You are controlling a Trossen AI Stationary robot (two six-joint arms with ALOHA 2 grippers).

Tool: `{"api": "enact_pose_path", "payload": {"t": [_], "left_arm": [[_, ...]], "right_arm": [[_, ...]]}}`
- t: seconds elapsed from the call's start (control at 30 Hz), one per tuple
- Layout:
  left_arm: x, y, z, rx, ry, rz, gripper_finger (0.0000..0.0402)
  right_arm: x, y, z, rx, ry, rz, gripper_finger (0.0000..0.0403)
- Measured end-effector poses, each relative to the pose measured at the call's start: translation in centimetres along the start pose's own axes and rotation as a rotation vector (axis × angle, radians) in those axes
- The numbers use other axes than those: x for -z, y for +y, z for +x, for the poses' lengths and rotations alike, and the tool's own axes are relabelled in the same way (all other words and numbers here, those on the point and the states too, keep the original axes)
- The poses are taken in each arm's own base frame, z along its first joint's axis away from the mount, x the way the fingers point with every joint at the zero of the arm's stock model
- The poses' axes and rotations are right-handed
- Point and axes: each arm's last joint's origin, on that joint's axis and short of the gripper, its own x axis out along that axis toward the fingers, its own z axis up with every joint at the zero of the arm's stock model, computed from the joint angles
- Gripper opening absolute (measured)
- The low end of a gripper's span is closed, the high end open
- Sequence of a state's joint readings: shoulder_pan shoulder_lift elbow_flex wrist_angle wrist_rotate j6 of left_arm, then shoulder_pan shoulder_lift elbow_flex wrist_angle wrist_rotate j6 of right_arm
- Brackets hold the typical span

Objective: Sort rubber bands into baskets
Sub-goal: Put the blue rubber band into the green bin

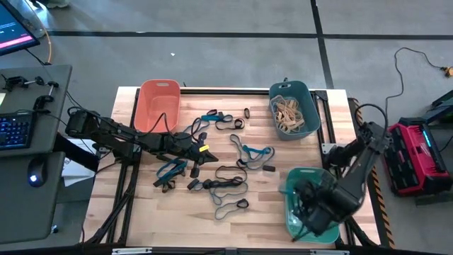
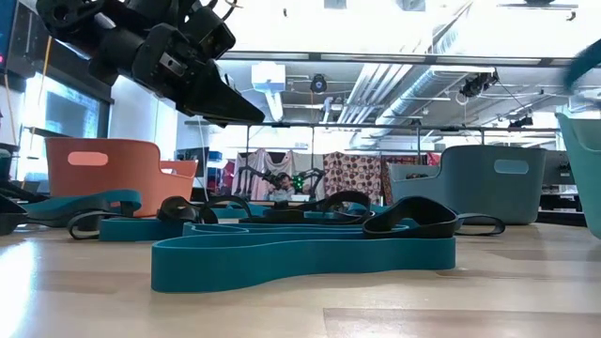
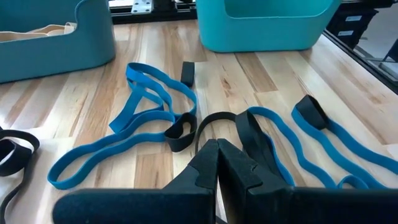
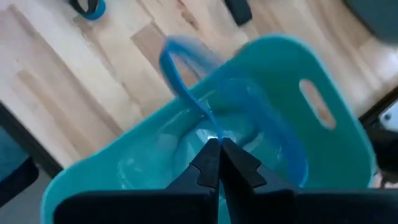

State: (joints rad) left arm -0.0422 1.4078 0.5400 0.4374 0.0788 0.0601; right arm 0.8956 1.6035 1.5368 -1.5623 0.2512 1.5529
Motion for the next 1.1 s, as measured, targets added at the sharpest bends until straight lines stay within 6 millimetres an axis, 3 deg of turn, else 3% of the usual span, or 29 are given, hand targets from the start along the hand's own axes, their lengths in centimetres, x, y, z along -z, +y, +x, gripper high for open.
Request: {"api": "enact_pose_path", "payload": {"t": [0.17, 0.7, 0.9, 1.1], "left_arm": [[0.0, 0.0, 0.0, 0.000, 0.000, 0.002, 0.0000], [0.1, 0.0, 0.0, 0.000, 0.006, 0.002, 0.0000], [0.3, 0.0, 0.0, 0.001, 0.030, 0.020, 0.0000], [0.8, 0.1, 0.0, -0.027, 0.081, 0.017, 0.0000]], "right_arm": [[1.7, -0.1, 0.8, 0.029, 0.004, 0.034, 0.0000], [4.0, -0.5, 9.7, 0.092, 0.192, 0.033, 0.0011], [3.5, -0.4, 9.7, 0.092, 0.179, 0.036, 0.0054], [2.9, 0.2, 8.3, 0.052, 0.141, 0.038, 0.0100]]}}
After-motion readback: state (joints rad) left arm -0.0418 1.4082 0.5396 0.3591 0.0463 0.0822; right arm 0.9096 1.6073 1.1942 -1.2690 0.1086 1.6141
